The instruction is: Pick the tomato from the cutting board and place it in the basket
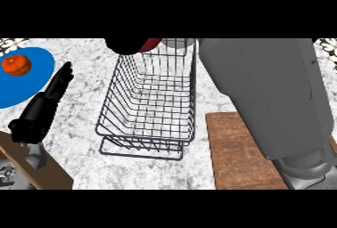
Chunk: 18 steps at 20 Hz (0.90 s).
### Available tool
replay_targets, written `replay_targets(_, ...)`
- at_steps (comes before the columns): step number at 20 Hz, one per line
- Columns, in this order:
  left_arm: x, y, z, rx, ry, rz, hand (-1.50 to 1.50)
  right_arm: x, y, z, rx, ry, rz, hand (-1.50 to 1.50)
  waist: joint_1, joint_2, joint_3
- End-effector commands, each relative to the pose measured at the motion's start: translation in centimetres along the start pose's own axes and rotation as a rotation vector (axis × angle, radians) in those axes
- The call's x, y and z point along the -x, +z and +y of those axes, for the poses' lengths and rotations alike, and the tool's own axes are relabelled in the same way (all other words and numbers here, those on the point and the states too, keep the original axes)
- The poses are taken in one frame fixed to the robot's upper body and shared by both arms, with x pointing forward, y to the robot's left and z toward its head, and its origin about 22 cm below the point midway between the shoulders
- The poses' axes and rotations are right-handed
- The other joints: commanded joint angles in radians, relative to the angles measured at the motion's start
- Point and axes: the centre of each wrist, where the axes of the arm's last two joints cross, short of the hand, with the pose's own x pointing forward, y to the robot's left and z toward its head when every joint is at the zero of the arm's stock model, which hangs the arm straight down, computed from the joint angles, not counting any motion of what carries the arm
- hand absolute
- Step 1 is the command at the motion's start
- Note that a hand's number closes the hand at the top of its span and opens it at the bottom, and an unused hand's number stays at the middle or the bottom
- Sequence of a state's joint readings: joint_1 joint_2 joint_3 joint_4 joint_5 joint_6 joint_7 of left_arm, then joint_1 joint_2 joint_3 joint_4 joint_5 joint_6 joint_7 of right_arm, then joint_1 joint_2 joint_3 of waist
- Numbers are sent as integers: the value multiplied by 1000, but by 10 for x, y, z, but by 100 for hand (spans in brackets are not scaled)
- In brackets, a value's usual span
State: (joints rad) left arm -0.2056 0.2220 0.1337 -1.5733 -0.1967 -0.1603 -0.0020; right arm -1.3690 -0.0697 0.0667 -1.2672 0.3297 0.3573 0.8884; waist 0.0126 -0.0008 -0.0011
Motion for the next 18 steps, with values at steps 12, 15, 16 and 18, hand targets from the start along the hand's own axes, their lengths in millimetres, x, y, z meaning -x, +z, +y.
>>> replay_targets(12, 3, -2, -7, -14, -9, 1, 0, 6, -18, 28, -140, 371, 120, -150, -8, 1, 0)
replay_targets(15, 5, 11, 1, -7, 2, 11, 0, 16, -18, 30, -195, 312, 103, -150, -6, -2, 1)
replay_targets(16, 5, 10, 4, -27, 4, 2, 0, 18, -7, 24, -201, 285, 109, -150, -14, -4, 1)
replay_targets(18, -6, -2, 16, -27, 1, -8, 0, 25, -18, 0, -194, 246, 89, -150, -7, 0, 1)
